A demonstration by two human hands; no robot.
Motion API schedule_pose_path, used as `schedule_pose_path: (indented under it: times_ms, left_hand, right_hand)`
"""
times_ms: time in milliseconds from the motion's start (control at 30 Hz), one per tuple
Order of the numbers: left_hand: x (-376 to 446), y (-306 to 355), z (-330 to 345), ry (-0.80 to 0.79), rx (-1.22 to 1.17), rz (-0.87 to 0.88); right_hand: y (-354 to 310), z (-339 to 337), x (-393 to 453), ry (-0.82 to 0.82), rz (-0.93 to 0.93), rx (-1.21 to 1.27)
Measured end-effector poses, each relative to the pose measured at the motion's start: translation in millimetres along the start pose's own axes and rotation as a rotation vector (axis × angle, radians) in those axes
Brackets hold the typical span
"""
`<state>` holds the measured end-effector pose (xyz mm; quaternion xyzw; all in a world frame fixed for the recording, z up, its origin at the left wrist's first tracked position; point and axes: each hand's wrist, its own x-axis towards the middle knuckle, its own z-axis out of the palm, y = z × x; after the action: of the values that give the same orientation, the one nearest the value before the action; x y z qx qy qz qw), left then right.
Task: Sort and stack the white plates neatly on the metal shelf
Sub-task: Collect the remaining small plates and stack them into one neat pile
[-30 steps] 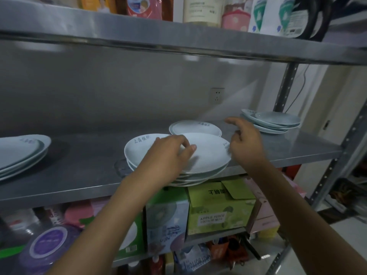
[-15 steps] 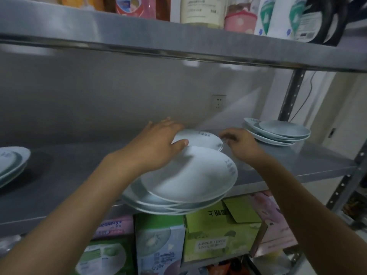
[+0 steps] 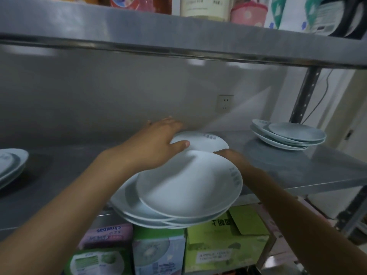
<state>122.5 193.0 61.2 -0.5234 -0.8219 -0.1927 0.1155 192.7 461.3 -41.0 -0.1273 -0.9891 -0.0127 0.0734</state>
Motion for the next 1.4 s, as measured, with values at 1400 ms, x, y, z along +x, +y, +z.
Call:
schedule_pose_path:
  times_ms: [1400]
  left_hand:
    - [-112,-51,-49,0.699,-0.009,-0.186]
  right_hand:
    - [-213,-133,-49,0.557,-0.428,0.089]
